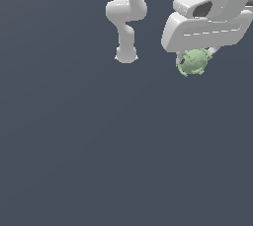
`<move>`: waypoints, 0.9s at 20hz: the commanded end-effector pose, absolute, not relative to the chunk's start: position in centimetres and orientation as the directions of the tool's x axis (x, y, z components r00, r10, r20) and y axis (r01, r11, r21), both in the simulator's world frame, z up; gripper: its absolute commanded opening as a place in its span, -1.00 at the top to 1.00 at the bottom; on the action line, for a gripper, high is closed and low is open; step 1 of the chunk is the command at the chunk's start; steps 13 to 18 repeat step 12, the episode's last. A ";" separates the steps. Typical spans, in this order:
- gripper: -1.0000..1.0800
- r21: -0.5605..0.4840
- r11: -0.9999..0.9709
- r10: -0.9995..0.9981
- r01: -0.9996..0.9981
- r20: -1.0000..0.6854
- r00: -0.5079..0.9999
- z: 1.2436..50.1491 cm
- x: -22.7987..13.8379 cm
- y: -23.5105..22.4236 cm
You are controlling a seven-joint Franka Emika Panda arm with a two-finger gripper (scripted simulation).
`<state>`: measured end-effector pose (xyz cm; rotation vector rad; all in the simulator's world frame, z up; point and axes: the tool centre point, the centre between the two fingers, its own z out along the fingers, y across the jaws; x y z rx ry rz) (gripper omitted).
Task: Pick up the object and move it to a goal position.
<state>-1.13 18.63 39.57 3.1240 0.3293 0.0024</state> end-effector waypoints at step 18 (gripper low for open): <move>1.00 0.000 -0.978 0.207 0.207 0.000 0.978 43.4 -1.4 20.1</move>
